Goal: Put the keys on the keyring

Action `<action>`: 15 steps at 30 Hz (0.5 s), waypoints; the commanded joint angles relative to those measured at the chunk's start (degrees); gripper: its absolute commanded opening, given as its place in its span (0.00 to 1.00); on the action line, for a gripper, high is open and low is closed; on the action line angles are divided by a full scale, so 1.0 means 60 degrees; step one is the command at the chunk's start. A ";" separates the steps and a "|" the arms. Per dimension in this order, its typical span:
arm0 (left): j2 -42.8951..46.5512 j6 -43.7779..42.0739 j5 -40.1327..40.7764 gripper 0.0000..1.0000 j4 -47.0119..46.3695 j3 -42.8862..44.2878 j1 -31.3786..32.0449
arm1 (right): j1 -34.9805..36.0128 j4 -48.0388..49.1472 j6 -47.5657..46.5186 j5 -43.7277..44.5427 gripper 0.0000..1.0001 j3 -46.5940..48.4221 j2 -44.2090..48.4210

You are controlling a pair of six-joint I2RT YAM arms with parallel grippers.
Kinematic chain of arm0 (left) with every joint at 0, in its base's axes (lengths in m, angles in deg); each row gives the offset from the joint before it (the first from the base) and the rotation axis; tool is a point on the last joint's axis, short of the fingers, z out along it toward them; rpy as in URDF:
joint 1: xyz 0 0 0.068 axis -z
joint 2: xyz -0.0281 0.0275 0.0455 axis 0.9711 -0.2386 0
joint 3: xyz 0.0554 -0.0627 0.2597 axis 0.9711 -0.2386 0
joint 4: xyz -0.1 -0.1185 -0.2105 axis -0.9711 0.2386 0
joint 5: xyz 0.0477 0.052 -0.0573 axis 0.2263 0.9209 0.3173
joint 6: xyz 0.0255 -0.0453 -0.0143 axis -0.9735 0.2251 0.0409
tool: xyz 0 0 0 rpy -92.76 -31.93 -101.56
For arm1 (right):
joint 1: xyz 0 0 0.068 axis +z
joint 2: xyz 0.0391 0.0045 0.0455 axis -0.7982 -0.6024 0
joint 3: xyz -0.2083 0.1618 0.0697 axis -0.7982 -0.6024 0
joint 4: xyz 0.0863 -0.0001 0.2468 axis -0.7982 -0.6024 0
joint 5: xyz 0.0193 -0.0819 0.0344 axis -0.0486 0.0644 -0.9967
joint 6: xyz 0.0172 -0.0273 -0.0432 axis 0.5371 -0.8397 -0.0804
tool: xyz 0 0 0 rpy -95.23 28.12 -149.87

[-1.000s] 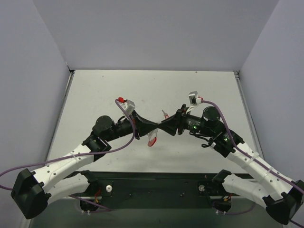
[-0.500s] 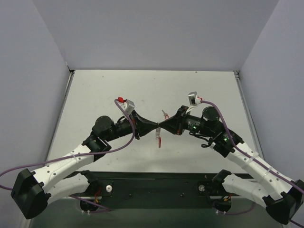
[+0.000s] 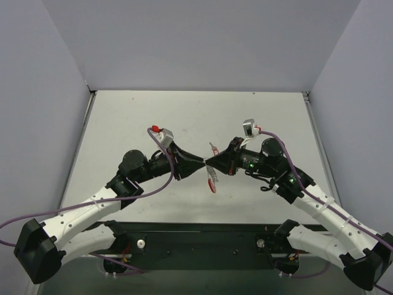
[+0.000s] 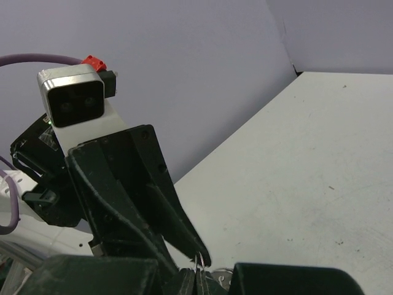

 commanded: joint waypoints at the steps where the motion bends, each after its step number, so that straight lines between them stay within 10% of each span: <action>1: 0.0365 -0.0263 0.0234 0.52 -0.0369 0.0169 0.0004 | 0.0063 0.0006 -0.0174 -0.0345 0.00 0.0207 0.0032; 8: 0.0951 -0.0717 0.1011 0.82 0.0685 0.0374 -0.0011 | 0.0063 -0.0640 -0.0672 -0.0184 0.00 0.0486 0.0106; 15: 0.0908 -0.1610 0.1025 0.85 0.2545 0.1238 -0.0069 | 0.0063 -0.1722 -0.1621 -0.0301 0.00 0.1172 0.0033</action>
